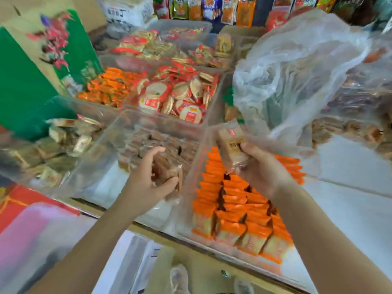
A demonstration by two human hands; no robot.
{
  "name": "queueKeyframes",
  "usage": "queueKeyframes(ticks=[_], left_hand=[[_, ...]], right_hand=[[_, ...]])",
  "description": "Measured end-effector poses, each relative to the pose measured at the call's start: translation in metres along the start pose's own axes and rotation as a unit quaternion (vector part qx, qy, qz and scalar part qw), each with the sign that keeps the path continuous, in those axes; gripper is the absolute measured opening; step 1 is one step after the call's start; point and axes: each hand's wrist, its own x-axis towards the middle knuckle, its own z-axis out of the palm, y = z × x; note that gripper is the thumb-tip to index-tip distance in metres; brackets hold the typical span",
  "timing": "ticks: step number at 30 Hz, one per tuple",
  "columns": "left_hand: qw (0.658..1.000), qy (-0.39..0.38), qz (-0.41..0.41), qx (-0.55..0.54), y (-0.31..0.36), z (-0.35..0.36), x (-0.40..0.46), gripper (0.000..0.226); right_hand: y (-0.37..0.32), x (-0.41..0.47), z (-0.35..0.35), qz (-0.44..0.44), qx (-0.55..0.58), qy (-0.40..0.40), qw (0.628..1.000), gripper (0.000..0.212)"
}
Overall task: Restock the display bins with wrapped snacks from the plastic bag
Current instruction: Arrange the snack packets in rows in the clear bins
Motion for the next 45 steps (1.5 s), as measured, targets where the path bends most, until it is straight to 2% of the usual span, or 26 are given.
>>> queueKeyframes(ticks=[3,7,10,12,15,16,19,21,23,25,26,28,30,33,35,37,38,41,44,45], left_hand=[[0.999,-0.001,-0.03,0.031,-0.046,-0.033,0.003,0.06],[0.992,-0.019,-0.07,0.108,-0.1,-0.066,0.02,0.065],[0.978,-0.045,-0.107,0.173,-0.132,-0.081,0.037,0.064],[0.966,-0.062,-0.113,0.223,-0.149,-0.085,0.048,0.06],[0.931,-0.091,-0.082,0.343,-0.17,-0.089,0.065,0.054],[0.922,-0.104,-0.071,0.365,-0.176,-0.09,0.071,0.054],[0.899,-0.138,-0.02,0.414,-0.185,-0.091,0.088,0.05],[0.86,-0.119,0.063,0.493,-0.19,-0.09,0.094,0.042],[0.803,-0.076,0.157,0.571,-0.193,-0.087,0.097,0.034],[0.772,-0.088,0.198,0.597,-0.194,-0.086,0.097,0.031],[0.771,-0.103,0.203,0.595,-0.196,-0.087,0.098,0.036],[0.772,-0.18,0.157,0.59,-0.199,-0.091,0.099,0.047],[0.762,-0.224,0.139,0.591,-0.204,-0.096,0.098,0.05],[0.742,-0.261,0.164,0.596,-0.21,-0.099,0.093,0.044],[0.73,-0.272,0.179,0.6,-0.214,-0.098,0.091,0.037],[0.73,-0.261,0.194,0.601,-0.217,-0.097,0.092,0.034],[0.739,-0.242,0.204,0.595,-0.217,-0.097,0.094,0.033],[0.784,-0.23,0.169,0.551,-0.212,-0.096,0.101,0.035],[0.778,-0.222,0.166,0.563,-0.205,-0.093,0.106,0.035],[0.772,-0.225,0.172,0.569,-0.204,-0.092,0.106,0.034]], right_hand=[[0.036,0.015,0.044,0.055,0.015,-0.009,0.998,0.017],[0.079,0.029,0.095,0.072,-0.015,-0.052,0.996,0.019],[0.108,0.042,0.124,0.035,-0.121,-0.032,0.992,0.032],[0.125,0.053,0.138,0.026,-0.205,0.015,0.978,0.053],[0.148,0.07,0.153,0.012,-0.304,0.038,0.952,0.054],[0.155,0.075,0.156,0.004,-0.351,0.05,0.935,0.052],[0.17,0.091,0.162,-0.027,-0.515,0.065,0.854,0.045],[0.175,0.099,0.165,-0.04,-0.572,0.041,0.819,0.038],[0.179,0.105,0.168,-0.036,-0.611,0.019,0.791,0.035],[0.185,0.108,0.17,-0.027,-0.657,0.009,0.754,0.036],[0.188,0.109,0.171,-0.025,-0.692,0.006,0.722,0.035],[0.195,0.11,0.174,-0.033,-0.779,0.015,0.626,0.032],[0.199,0.11,0.178,-0.047,-0.843,0.029,0.536,0.033],[0.203,0.114,0.177,-0.063,-0.884,0.01,0.463,0.045],[0.203,0.117,0.177,-0.067,-0.888,0.0,0.454,0.045],[0.201,0.119,0.18,-0.085,-0.87,-0.001,0.485,0.038],[0.201,0.119,0.181,-0.115,-0.861,0.006,0.495,0.038],[0.204,0.122,0.18,-0.201,-0.858,0.048,0.47,0.043],[0.201,0.129,0.178,-0.124,-0.863,0.059,0.485,0.049],[0.202,0.132,0.176,-0.105,-0.872,0.069,0.473,0.052]])
